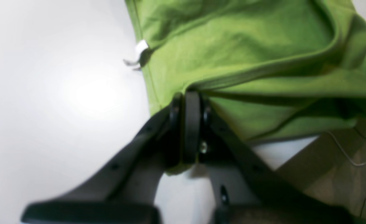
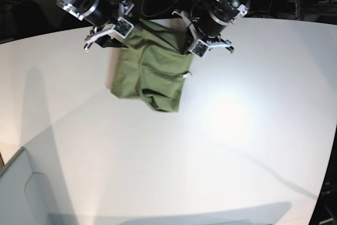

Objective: Fold the T-shirt properly
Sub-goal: 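Hold the bundle edge with both grippers and fold it over the bundle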

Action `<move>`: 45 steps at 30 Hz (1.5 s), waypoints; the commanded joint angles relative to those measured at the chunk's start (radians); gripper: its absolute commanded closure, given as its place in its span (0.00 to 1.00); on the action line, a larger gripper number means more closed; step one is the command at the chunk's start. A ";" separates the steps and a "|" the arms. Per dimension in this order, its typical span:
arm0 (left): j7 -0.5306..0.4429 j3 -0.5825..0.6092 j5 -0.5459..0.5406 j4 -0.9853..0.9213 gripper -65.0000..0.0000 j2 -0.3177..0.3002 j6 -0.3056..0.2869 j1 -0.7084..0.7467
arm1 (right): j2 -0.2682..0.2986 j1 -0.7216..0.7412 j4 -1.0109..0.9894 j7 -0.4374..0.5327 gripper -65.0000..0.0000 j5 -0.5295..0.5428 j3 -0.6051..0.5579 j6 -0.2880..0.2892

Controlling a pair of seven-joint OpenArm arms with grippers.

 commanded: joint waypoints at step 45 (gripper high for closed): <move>-0.019 -0.003 0.000 -0.045 0.81 -0.027 0.011 0.015 | -0.097 0.112 -0.247 0.033 0.47 0.013 0.042 -0.007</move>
